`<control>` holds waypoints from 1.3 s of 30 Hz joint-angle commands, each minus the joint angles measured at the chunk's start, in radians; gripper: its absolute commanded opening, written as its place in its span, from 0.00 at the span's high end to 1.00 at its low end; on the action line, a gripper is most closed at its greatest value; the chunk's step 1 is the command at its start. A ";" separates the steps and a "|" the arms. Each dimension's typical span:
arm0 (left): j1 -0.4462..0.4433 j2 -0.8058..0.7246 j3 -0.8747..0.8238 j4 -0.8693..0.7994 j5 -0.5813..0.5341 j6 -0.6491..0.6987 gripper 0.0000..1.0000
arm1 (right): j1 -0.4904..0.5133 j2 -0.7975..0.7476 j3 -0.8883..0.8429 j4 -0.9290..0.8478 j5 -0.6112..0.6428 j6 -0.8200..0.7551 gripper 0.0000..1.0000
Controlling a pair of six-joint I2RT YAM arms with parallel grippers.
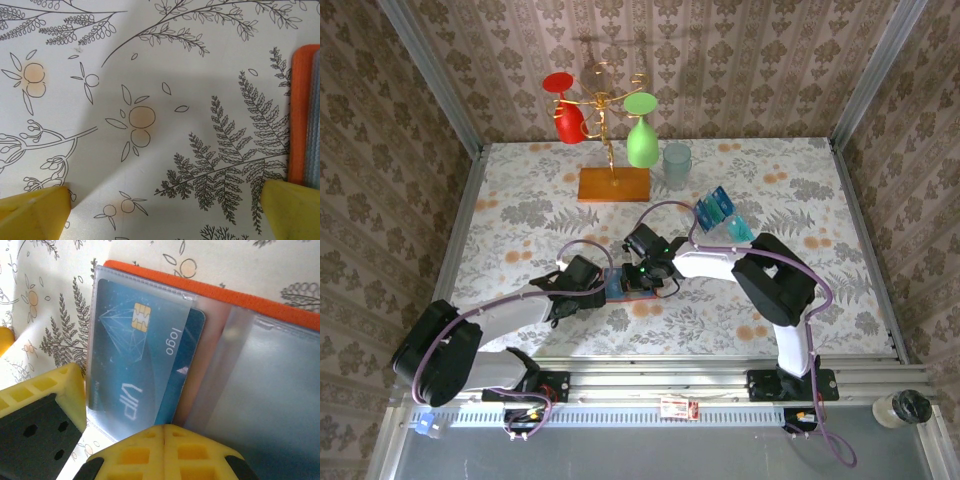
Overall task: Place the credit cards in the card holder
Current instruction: Insert the credit card into the card slot.
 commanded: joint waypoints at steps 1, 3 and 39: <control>0.007 0.066 -0.037 0.074 0.065 -0.003 0.00 | 0.008 0.038 0.021 0.007 -0.061 0.006 1.00; 0.008 0.071 -0.039 0.080 0.066 -0.003 0.00 | 0.008 0.046 0.028 0.012 -0.083 0.005 1.00; 0.095 -0.122 0.115 0.083 0.277 0.079 0.00 | -0.113 -0.251 -0.157 -0.151 0.262 -0.083 0.48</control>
